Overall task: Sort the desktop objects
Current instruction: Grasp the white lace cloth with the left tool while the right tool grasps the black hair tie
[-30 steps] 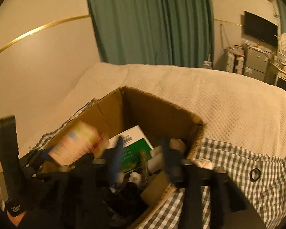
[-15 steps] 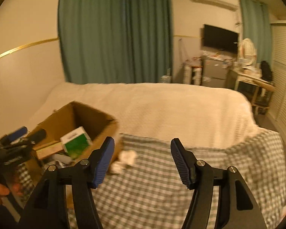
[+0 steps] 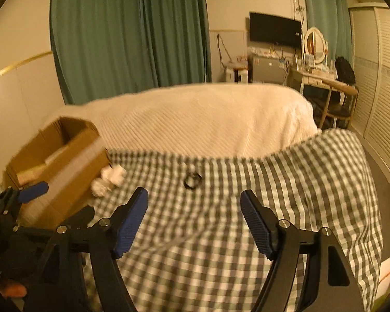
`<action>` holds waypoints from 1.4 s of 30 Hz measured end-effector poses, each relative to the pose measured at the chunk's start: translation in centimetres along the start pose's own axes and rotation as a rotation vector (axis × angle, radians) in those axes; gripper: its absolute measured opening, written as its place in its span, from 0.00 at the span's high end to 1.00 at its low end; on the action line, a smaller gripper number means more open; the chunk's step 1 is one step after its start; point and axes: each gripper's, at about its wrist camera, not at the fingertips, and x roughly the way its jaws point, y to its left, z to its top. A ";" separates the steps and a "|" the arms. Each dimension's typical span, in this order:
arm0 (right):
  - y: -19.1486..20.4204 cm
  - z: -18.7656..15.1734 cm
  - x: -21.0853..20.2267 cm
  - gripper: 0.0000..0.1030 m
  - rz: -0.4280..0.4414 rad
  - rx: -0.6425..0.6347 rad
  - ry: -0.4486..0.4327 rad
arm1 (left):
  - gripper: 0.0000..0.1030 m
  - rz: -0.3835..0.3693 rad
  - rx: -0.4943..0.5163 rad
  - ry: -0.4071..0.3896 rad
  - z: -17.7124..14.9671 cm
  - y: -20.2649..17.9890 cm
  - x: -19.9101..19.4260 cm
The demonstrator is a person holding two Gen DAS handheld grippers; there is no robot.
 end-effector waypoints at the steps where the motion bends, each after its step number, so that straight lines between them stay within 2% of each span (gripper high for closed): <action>1: -0.4 -0.2 0.6 0.29 0.004 0.000 0.011 | 0.00 0.011 -0.030 0.021 -0.1 0.2 1.3; 6: -1.8 -0.1 6.0 0.29 0.058 0.025 0.094 | 0.00 0.078 -0.131 0.091 0.5 1.8 6.2; 11: -1.0 0.6 11.2 0.29 0.073 0.000 0.179 | 0.00 0.054 -0.175 0.170 0.9 2.5 10.0; 15: 0.2 1.3 15.2 0.29 0.056 -0.048 0.239 | 0.00 0.063 -0.136 0.179 1.5 1.8 11.9; 19: 1.0 1.8 17.8 0.29 0.049 -0.073 0.267 | 0.00 0.164 -0.092 0.173 2.0 1.8 13.6; 21: 1.4 1.9 19.1 0.29 0.044 -0.089 0.287 | 0.00 0.188 -0.059 0.174 2.0 1.8 14.2; 26: 1.2 2.1 21.9 0.29 0.023 -0.065 0.334 | 0.00 0.195 -0.008 0.166 2.0 2.2 15.2; 27: 1.2 2.1 22.4 0.29 0.023 -0.061 0.343 | 0.06 0.173 -0.005 0.160 1.9 2.2 15.2; 28: 1.2 2.1 22.8 0.29 0.019 -0.063 0.357 | 0.21 0.139 -0.009 0.164 1.9 2.4 15.4; 29: 1.3 2.0 23.2 0.32 0.013 -0.064 0.366 | 0.27 0.055 -0.044 0.189 1.8 3.0 15.7; 30: 1.3 1.9 23.3 0.39 0.004 -0.068 0.366 | 0.37 0.007 -0.102 0.203 1.6 4.0 15.9; 31: 1.4 1.9 23.4 0.45 -0.005 -0.072 0.366 | 0.53 -0.004 -0.127 0.201 2.0 4.6 16.5; 32: 1.4 1.8 23.2 0.58 -0.012 -0.074 0.365 | 0.61 -0.021 -0.170 0.193 1.9 5.5 16.2; 33: 1.5 1.6 23.1 0.70 -0.017 -0.075 0.361 | 0.73 -0.038 -0.193 0.194 1.8 6.1 16.1; 34: 1.4 1.5 22.8 0.75 -0.021 -0.076 0.353 | 0.82 -0.072 -0.215 0.198 1.6 6.7 15.8; 36: 1.4 1.2 21.8 0.94 -0.020 -0.076 0.330 | 0.86 -0.101 -0.229 0.187 1.3 7.1 15.1; 42: 1.0 -0.4 17.4 0.96 -0.016 -0.071 0.305 | 0.88 -0.179 -0.217 0.112 0.9 7.3 11.0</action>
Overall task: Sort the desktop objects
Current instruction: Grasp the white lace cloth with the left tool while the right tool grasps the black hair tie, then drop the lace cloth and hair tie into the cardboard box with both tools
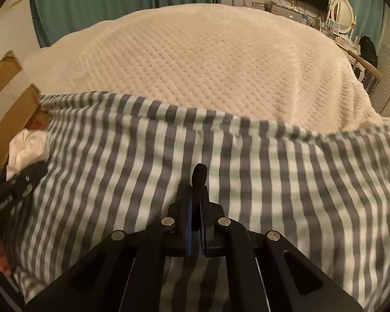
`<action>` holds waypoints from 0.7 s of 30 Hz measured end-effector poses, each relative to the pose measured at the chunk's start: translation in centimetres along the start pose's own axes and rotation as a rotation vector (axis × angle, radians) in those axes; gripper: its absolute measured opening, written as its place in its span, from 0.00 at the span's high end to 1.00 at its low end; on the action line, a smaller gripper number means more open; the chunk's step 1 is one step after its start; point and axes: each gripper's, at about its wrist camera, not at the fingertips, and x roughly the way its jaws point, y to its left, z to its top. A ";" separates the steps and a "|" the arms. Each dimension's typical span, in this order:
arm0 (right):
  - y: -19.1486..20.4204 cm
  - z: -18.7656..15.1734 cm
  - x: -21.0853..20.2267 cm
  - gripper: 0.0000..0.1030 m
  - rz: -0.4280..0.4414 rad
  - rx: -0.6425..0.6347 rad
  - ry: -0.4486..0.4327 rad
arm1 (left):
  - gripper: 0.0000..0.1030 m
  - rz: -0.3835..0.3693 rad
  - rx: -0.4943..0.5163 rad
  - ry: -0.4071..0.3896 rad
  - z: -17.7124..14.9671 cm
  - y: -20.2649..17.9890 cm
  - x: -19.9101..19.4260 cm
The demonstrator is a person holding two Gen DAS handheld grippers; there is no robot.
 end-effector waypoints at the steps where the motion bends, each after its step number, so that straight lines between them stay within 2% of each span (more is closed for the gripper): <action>1: -0.3 -0.3 -0.6 0.96 0.010 0.007 -0.001 | 0.88 -0.014 0.010 -0.016 -0.3 -0.2 -0.9; 6: -0.7 -2.4 -5.4 0.96 0.089 0.072 -0.035 | 0.88 -0.070 0.092 -0.067 -0.7 -2.2 -5.2; 12: 1.0 -2.3 -10.8 0.96 0.099 0.035 -0.071 | 0.88 -0.120 0.163 -0.110 -0.1 -3.2 -10.5; 17: 4.3 -0.6 -15.6 0.96 0.127 -0.014 -0.132 | 0.88 -0.134 0.145 -0.192 2.5 -0.5 -15.9; 21: 8.8 1.3 -19.8 0.96 0.199 -0.077 -0.205 | 0.88 -0.102 0.090 -0.270 4.8 4.0 -20.2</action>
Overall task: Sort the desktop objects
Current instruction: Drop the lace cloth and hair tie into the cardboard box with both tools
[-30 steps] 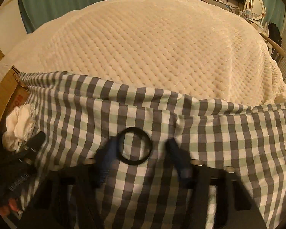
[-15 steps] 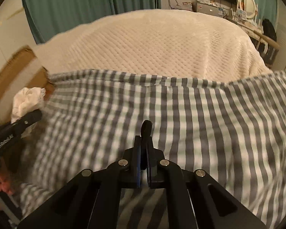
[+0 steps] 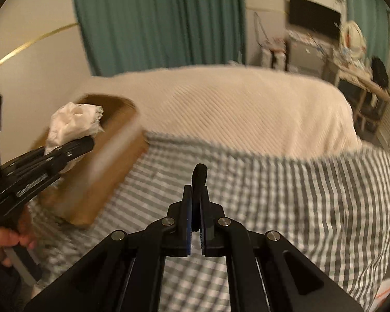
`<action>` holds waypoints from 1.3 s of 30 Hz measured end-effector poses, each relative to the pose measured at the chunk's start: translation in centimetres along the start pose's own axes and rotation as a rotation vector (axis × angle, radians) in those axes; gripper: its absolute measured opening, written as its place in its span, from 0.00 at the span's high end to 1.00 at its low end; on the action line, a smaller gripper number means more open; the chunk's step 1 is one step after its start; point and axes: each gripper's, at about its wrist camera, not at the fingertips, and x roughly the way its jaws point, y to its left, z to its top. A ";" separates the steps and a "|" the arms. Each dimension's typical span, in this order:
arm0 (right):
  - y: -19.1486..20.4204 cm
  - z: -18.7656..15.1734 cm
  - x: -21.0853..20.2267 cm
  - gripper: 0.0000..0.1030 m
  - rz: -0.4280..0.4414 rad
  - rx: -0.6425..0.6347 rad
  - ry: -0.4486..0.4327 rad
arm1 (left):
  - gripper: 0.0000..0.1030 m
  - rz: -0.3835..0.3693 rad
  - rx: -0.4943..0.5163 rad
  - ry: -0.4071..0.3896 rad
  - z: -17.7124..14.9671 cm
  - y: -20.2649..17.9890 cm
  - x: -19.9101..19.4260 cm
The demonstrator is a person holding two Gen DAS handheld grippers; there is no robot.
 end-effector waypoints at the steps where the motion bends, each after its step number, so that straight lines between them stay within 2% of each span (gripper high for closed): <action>1: 1.2 0.6 -0.4 0.96 0.025 -0.007 -0.017 | 0.88 0.017 -0.013 -0.018 0.6 1.2 -0.9; 4: 5.5 2.8 -0.6 0.96 0.132 -0.038 -0.053 | 0.88 0.091 -0.027 -0.059 2.3 4.9 -2.7; 8: 10.7 4.7 1.4 0.96 0.233 -0.082 -0.059 | 0.88 0.174 -0.050 -0.057 2.5 9.2 -2.3; 12: 14.6 4.7 6.2 0.96 0.312 -0.072 -0.013 | 0.88 0.182 -0.099 -0.024 0.6 13.2 0.3; 16: 16.6 4.8 10.4 0.96 0.310 -0.069 0.044 | 0.85 0.155 -0.129 0.007 -1.5 15.7 2.7; 17: 17.0 4.7 11.6 0.96 0.301 -0.074 0.057 | 0.85 0.156 -0.118 0.014 -1.8 15.8 3.1; 19: 17.4 4.3 12.7 0.93 0.266 -0.088 0.076 | 0.71 0.176 -0.086 0.032 -2.6 15.7 4.1; 20: 17.5 4.2 13.2 0.79 0.238 -0.096 0.081 | 0.46 0.181 -0.082 0.044 -2.9 15.7 4.4; 21: 17.4 4.0 13.7 0.55 0.205 -0.102 0.083 | 0.23 0.187 -0.089 0.054 -3.1 15.9 4.8; 22: 17.2 4.0 13.7 0.46 0.191 -0.102 0.076 | 0.13 0.186 -0.101 0.050 -3.4 16.1 4.9; 25: 16.2 4.0 13.7 0.44 0.169 -0.093 0.053 | 0.10 0.176 -0.107 0.059 -3.6 16.0 4.8; 29: 14.4 3.8 12.1 0.42 0.146 -0.035 0.001 | 0.06 0.222 -0.083 0.048 -3.8 15.5 4.0; 31: 13.6 3.3 11.1 0.32 0.091 -0.019 -0.037 | 0.01 0.212 -0.085 0.041 -3.8 14.9 3.3; 33: 12.7 2.4 9.6 0.18 0.003 -0.023 -0.076 | 0.00 0.198 -0.075 0.022 -3.7 13.9 2.5; 39: 10.1 0.5 7.4 0.00 -0.185 0.023 -0.130 | 0.00 0.154 -0.040 0.005 -4.2 11.3 2.0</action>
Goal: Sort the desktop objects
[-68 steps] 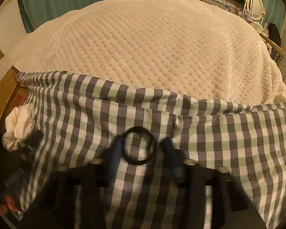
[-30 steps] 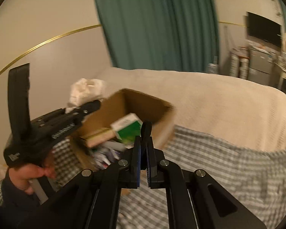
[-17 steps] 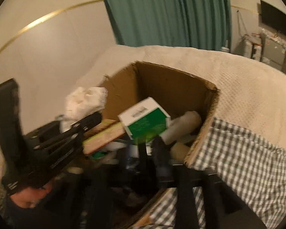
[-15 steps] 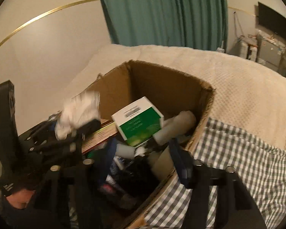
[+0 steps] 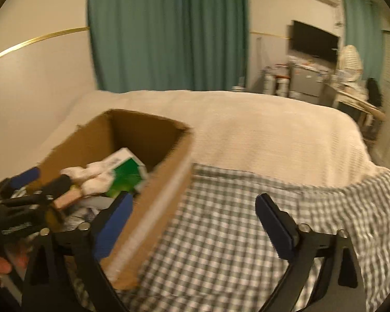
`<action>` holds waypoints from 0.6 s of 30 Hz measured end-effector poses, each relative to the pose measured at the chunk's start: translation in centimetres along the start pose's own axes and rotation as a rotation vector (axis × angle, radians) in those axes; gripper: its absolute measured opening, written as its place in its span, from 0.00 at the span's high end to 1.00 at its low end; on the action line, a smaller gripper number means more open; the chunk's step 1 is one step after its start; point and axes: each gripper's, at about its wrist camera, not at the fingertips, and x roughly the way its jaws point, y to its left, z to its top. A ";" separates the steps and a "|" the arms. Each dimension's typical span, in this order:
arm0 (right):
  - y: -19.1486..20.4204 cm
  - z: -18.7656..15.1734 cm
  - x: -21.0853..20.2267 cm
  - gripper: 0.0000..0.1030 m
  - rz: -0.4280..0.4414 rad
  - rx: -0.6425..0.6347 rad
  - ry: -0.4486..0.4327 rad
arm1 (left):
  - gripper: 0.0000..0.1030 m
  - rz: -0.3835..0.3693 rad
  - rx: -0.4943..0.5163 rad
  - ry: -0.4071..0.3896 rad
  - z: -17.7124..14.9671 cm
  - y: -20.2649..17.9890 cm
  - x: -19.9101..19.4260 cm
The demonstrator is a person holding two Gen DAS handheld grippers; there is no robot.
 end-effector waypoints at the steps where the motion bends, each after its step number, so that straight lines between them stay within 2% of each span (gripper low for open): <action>1: -0.5 -0.4 0.0 0.01 -0.033 0.018 -0.008 | 0.00 -0.007 -0.001 0.004 -0.2 -0.2 0.0; 6: -1.7 -2.3 1.3 0.01 -0.078 0.045 0.093 | 0.00 0.002 -0.005 0.008 -0.8 -1.1 0.1; 13: -2.9 -3.4 1.9 0.01 -0.108 0.106 0.121 | 0.00 0.052 0.040 0.037 -1.5 -1.8 1.2; 15: -2.9 -3.4 1.8 0.01 -0.131 0.102 0.119 | 0.00 0.091 0.055 0.039 -1.7 -2.0 1.4; 18: -2.9 -3.4 2.0 0.01 -0.129 0.108 0.120 | 0.00 0.092 0.081 0.031 -2.0 -2.3 1.4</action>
